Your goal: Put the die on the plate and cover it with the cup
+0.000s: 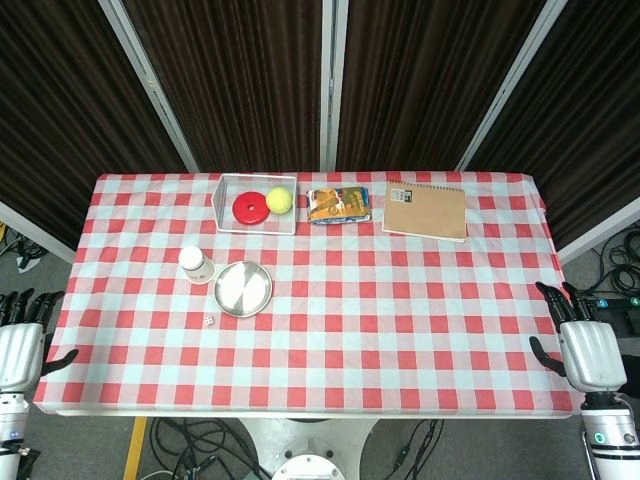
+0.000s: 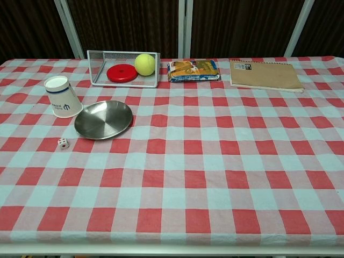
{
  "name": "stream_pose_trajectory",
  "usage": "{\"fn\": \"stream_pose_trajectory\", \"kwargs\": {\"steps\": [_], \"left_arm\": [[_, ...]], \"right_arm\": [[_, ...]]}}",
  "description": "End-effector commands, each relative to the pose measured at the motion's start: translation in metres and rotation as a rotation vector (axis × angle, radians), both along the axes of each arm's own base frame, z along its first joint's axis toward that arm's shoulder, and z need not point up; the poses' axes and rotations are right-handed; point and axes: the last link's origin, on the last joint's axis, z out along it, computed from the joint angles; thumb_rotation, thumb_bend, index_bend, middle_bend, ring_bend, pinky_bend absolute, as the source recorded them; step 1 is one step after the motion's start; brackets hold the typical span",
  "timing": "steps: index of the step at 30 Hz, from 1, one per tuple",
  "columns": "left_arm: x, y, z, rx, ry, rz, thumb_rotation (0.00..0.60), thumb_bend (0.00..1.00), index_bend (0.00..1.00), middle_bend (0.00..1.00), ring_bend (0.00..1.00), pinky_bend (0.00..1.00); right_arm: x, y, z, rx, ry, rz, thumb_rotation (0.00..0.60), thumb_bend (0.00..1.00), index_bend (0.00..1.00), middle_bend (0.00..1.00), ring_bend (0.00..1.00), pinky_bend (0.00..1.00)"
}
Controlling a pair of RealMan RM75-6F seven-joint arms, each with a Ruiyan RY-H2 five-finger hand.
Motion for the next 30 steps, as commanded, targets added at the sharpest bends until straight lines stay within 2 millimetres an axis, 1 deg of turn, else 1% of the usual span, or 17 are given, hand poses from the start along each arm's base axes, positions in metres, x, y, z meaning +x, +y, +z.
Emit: {"fn": "stream_pose_trajectory", "kwargs": {"steps": [1,9,12,16,18,19,23,26,28,30], "left_arm": [[0.0,-0.001,0.0,-0.005,0.002,0.003,0.6,0.0,0.18,0.2,0.09,0.08],[0.003,0.001,-0.002,-0.017,-0.006,-0.006,0.6,0.0,0.18,0.2,0.09,0.08],[0.008,0.011,-0.004,-0.015,-0.02,-0.043,0.6,0.0,0.18,0.2,0.09,0.08],[0.019,0.033,-0.013,-0.05,-0.038,-0.112,0.6,0.0,0.21,0.22,0.11,0.1],[0.023,0.045,-0.02,-0.08,-0.051,-0.143,0.6,0.03,0.26,0.28,0.19,0.15],[0.027,0.053,-0.025,-0.112,-0.069,-0.156,0.6,0.04,0.27,0.3,0.21,0.17],[0.041,0.076,-0.049,-0.229,-0.159,-0.191,0.6,0.08,0.3,0.34,0.26,0.29],[0.051,0.089,-0.07,-0.323,-0.189,-0.214,0.6,0.09,0.33,0.4,0.33,0.33],[0.056,0.096,-0.085,-0.382,-0.191,-0.218,0.6,0.09,0.34,0.46,0.39,0.41],[0.059,0.103,-0.097,-0.419,-0.192,-0.217,0.6,0.1,0.35,0.51,0.46,0.53]], "right_arm": [[0.0,0.0,0.0,-0.001,-0.001,0.002,0.6,0.24,0.1,0.15,0.07,0.19],[-0.003,0.004,0.003,-0.014,-0.014,0.006,0.6,0.24,0.1,0.14,0.06,0.16],[-0.004,0.005,0.005,-0.028,-0.018,0.006,0.6,0.24,0.1,0.14,0.05,0.13],[-0.004,0.006,0.008,-0.04,-0.014,0.013,0.6,0.24,0.1,0.13,0.04,0.13],[-0.004,0.007,0.009,-0.042,-0.013,0.015,0.6,0.24,0.1,0.13,0.04,0.13],[-0.005,0.007,0.009,-0.042,-0.014,0.015,0.6,0.24,0.1,0.13,0.04,0.13],[-0.006,0.008,0.01,-0.046,-0.015,0.01,0.6,0.24,0.1,0.13,0.04,0.13],[-0.006,0.008,0.011,-0.045,-0.015,0.005,0.6,0.24,0.1,0.13,0.04,0.13],[-0.007,0.008,0.011,-0.042,-0.014,0.0,0.6,0.24,0.1,0.14,0.04,0.13],[-0.007,0.007,0.011,-0.04,-0.015,-0.003,0.6,0.24,0.1,0.14,0.04,0.13]]}}
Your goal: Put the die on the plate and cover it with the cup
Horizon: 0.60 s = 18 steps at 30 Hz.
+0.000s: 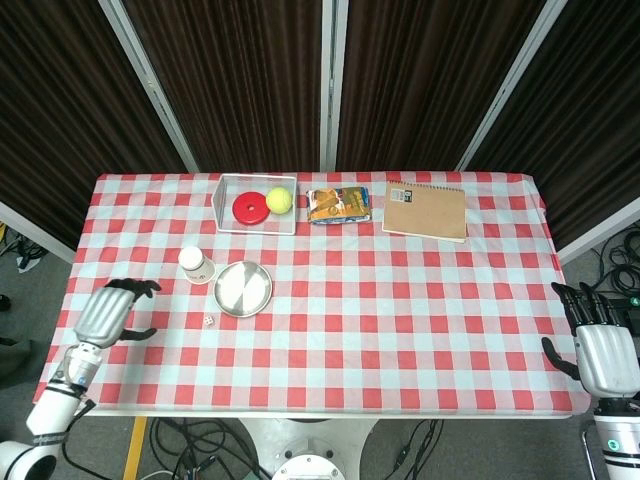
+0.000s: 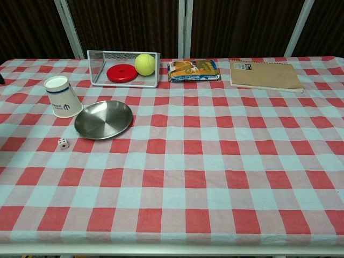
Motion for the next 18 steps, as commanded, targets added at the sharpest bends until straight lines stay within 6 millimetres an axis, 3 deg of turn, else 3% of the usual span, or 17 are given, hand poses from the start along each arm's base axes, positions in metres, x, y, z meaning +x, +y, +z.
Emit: {"fn": "stream_pose_trajectory", "kwargs": {"steps": [1,3,7,18], "left_arm": [[0.011,0.019,-0.031,-0.098,-0.004,-0.022,0.6,0.1,0.36,0.54,0.49,0.57],[0.014,0.025,-0.041,-0.118,0.001,-0.017,0.6,0.12,0.38,0.65,0.63,0.72],[0.02,0.035,-0.055,-0.141,-0.01,0.001,0.6,0.16,0.42,0.77,0.77,0.9],[0.02,0.034,-0.08,-0.195,-0.02,0.121,0.6,0.17,0.44,0.85,0.86,0.95]], "right_arm": [[0.0,-0.001,0.001,0.001,-0.001,-0.003,0.6,0.24,0.1,0.14,0.04,0.13],[0.0,-0.001,0.001,0.001,0.0,-0.004,0.6,0.24,0.1,0.14,0.04,0.12],[0.0,-0.002,0.001,0.006,-0.002,-0.006,0.6,0.24,0.1,0.16,0.04,0.12],[-0.002,0.0,0.003,0.008,-0.017,-0.01,0.6,0.24,0.1,0.16,0.05,0.12]]}}
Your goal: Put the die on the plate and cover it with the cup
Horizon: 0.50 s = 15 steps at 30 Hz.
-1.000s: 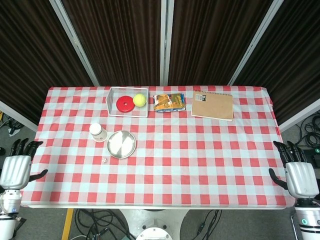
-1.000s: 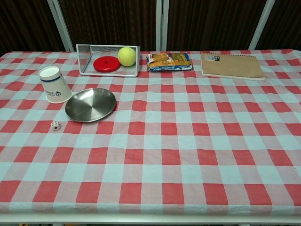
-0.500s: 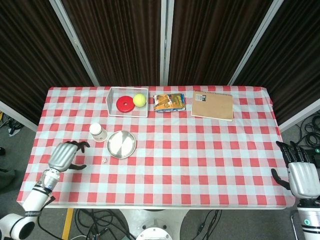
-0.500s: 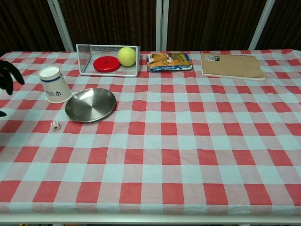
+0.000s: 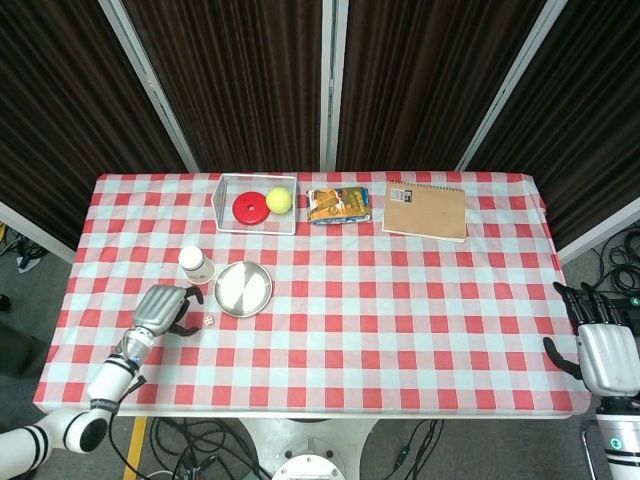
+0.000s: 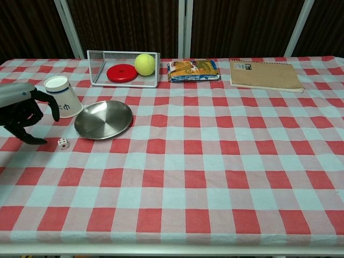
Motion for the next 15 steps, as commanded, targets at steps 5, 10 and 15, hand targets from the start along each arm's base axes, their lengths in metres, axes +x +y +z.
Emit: {"fn": "stream_pose_trajectory", "kwargs": {"steps": [5,10,15], "left_arm": [[0.002,-0.001,-0.016,-0.027,-0.018,0.086,0.6,0.2,0.44,0.86,0.87,0.95],[0.004,0.0,-0.021,-0.034,-0.018,0.107,0.6,0.23,0.44,0.87,0.87,0.95],[0.006,0.0,-0.027,-0.065,-0.011,0.119,0.6,0.27,0.45,0.87,0.87,0.95]], "right_arm": [[-0.001,0.001,0.001,0.005,-0.011,0.002,0.6,0.23,0.1,0.16,0.05,0.12],[-0.003,0.003,0.001,0.004,-0.016,-0.001,0.6,0.23,0.1,0.16,0.05,0.12],[-0.004,0.003,0.0,0.008,-0.027,-0.004,0.6,0.17,0.1,0.16,0.05,0.12]]}}
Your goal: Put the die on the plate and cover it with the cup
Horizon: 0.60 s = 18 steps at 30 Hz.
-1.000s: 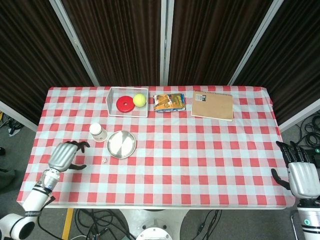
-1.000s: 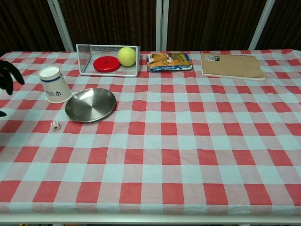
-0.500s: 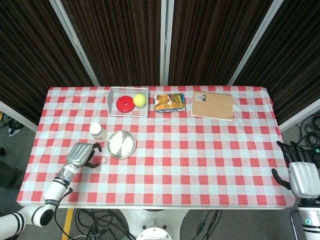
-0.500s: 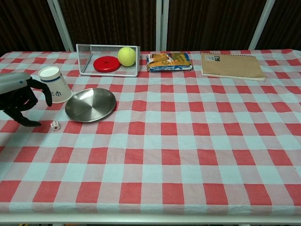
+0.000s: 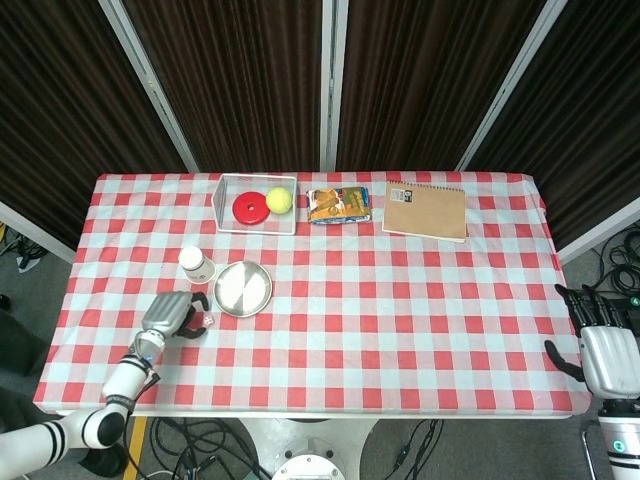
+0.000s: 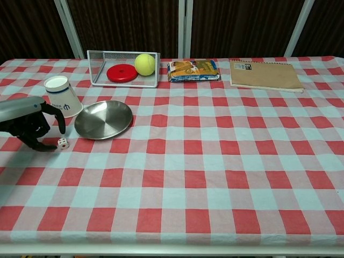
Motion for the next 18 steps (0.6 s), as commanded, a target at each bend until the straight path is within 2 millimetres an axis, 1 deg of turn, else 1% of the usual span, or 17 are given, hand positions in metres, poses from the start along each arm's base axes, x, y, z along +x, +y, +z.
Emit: {"fn": "stream_pose_trajectory", "kwargs": {"steps": [1,9,15,18], "left_arm": [[0.0015,0.0002,-0.004,-0.018,0.003,0.005,0.6,0.27,0.45,0.87,0.87,0.95],[0.0043,0.0032,-0.0096,-0.029,-0.011,0.02,0.6,0.3,0.48,0.87,0.87,0.95],[0.0027,0.0046,-0.0117,-0.002,-0.009,0.021,0.6,0.36,0.56,0.89,0.89,0.96],[0.0041,0.0049,-0.0095,0.007,-0.009,0.015,0.6,0.39,0.58,0.89,0.89,0.96]], "right_arm": [[-0.0007,0.0003,0.0,0.001,-0.002,-0.001,0.6,0.17,0.1,0.16,0.05,0.12],[-0.0027,0.0007,0.0007,0.003,-0.007,-0.008,0.6,0.16,0.1,0.17,0.05,0.12],[-0.0039,0.0003,0.0,0.009,-0.01,-0.013,0.6,0.15,0.1,0.17,0.05,0.12],[-0.0034,-0.0003,0.0001,0.01,-0.012,-0.01,0.6,0.13,0.1,0.17,0.05,0.12]]}}
